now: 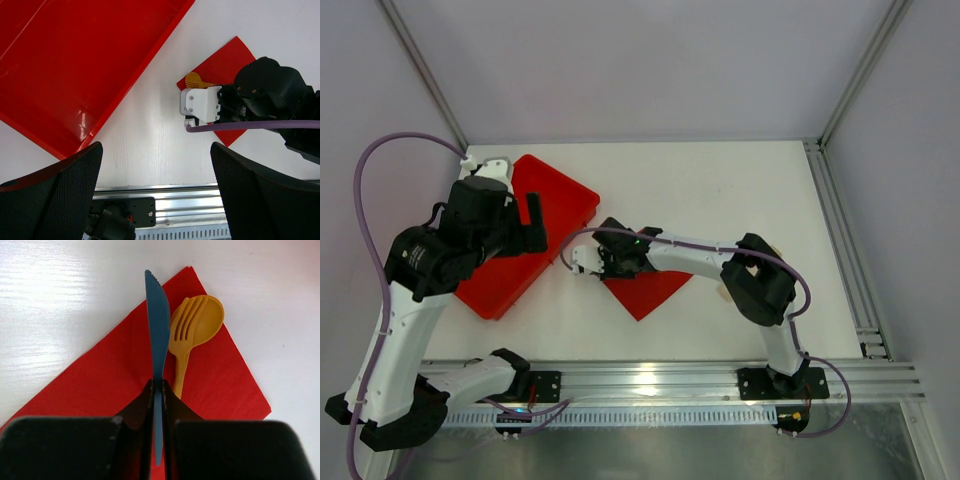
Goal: Place the utensils on the paper napkin and roll it up
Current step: Place the utensils on the napkin.
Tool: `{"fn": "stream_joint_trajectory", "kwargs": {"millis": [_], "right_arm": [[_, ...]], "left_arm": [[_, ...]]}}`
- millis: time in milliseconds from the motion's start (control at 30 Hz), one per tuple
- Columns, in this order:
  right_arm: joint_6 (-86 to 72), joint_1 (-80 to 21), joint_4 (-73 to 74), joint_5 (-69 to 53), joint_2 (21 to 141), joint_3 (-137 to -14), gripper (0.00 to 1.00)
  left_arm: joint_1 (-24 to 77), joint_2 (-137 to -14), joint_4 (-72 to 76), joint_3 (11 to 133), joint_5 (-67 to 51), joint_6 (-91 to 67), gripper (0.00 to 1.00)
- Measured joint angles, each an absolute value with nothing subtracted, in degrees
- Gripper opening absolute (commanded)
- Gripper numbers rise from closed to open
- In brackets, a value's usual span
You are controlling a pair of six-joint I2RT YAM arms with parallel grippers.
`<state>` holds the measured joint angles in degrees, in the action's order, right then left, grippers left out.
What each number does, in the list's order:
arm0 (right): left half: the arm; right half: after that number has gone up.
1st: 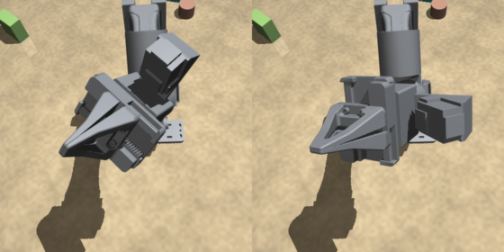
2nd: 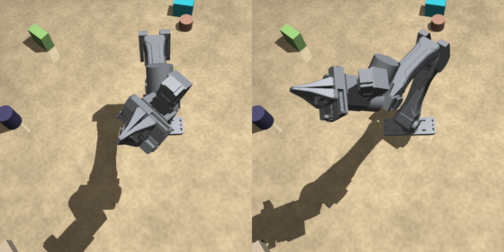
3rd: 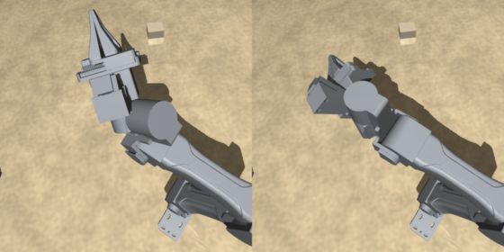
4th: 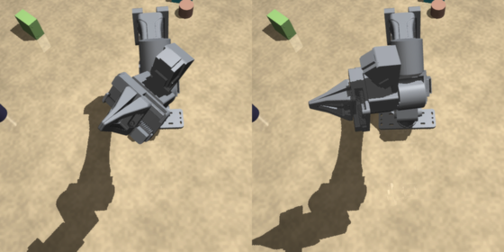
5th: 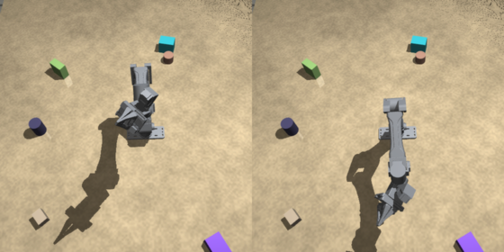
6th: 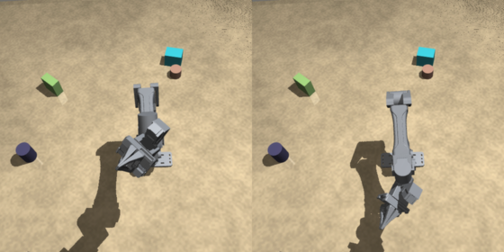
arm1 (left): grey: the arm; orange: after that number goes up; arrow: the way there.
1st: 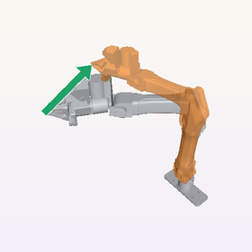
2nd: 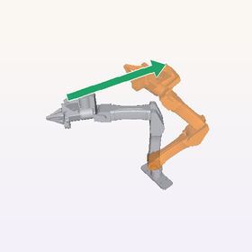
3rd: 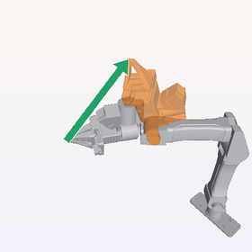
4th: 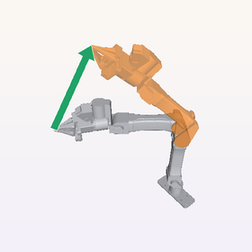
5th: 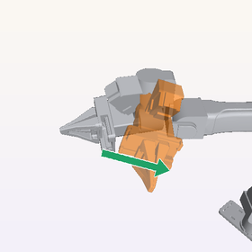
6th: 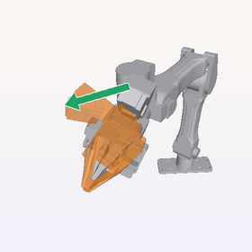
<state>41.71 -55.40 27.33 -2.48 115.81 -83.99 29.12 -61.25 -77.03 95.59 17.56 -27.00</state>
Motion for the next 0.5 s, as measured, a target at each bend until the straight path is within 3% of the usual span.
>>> {"fn": "stream_joint_trajectory", "kwargs": {"millis": [500], "right_arm": [[40.4, -56.2, 28.1, -2.2, 116.5, -84.0, 0.11]], "left_arm": [[29.1, -60.9, -77.0, 95.6, 17.6, -27.0, 0.90]]}}
